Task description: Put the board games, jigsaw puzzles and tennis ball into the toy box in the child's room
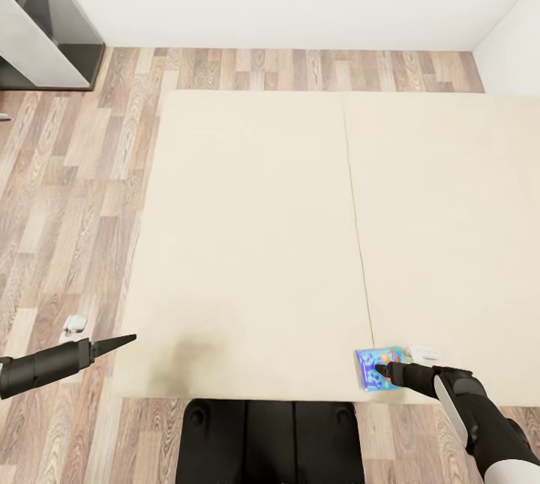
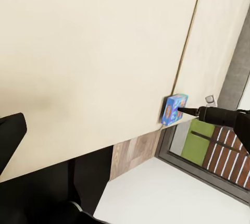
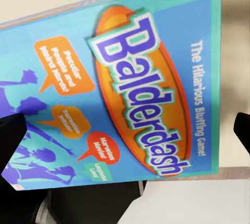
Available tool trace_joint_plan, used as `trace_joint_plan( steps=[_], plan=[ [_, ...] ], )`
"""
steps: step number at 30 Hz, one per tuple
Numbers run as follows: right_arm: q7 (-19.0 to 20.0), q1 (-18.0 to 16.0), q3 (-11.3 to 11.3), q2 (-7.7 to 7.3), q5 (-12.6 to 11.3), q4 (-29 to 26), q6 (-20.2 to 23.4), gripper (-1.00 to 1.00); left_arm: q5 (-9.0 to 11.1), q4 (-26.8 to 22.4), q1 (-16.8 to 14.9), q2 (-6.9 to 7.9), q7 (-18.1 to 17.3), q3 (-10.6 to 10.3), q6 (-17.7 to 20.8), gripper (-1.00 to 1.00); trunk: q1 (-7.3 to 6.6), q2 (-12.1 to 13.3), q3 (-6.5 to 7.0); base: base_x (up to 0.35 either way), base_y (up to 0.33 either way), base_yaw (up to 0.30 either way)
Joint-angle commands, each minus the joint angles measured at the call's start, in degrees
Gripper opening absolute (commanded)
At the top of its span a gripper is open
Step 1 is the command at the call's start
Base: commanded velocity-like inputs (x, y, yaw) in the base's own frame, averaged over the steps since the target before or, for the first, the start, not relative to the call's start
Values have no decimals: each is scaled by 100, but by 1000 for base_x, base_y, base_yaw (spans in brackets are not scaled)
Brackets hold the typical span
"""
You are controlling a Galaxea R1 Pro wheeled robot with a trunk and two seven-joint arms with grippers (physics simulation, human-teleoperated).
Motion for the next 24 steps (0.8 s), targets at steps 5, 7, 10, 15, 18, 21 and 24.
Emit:
trace_joint_plan(
  steps=[5,7,10,15,18,21,24],
  plan=[
    [9,-1,35,-3,-40,-9,37,100,6,-1,-2,1,-15,1,60,100,3,-9,-45,0,0,0],
    [11,-1,44,-4,-40,-10,37,100,7,-1,-3,1,-15,1,60,100,3,-9,-53,0,0,0],
    [15,-1,52,-4,-45,-14,37,100,7,-1,-3,1,-15,1,60,100,3,-9,-59,0,0,0],
    [44,-1,59,-5,-48,-20,37,100,6,-1,-2,1,-15,1,60,100,3,-9,-63,0,0,0],
    [53,-1,60,-11,-50,-21,37,100,7,-1,-3,1,-15,1,60,100,3,-9,-64,0,0,0],
    [55,-1,61,-20,-50,-20,34,100,7,-1,-2,1,-15,1,60,100,3,-9,-64,0,0,0],
    [59,-1,61,-25,-49,-22,35,100,5,-1,-3,1,-15,1,60,100,3,-9,-64,0,0,0]
  ],
)
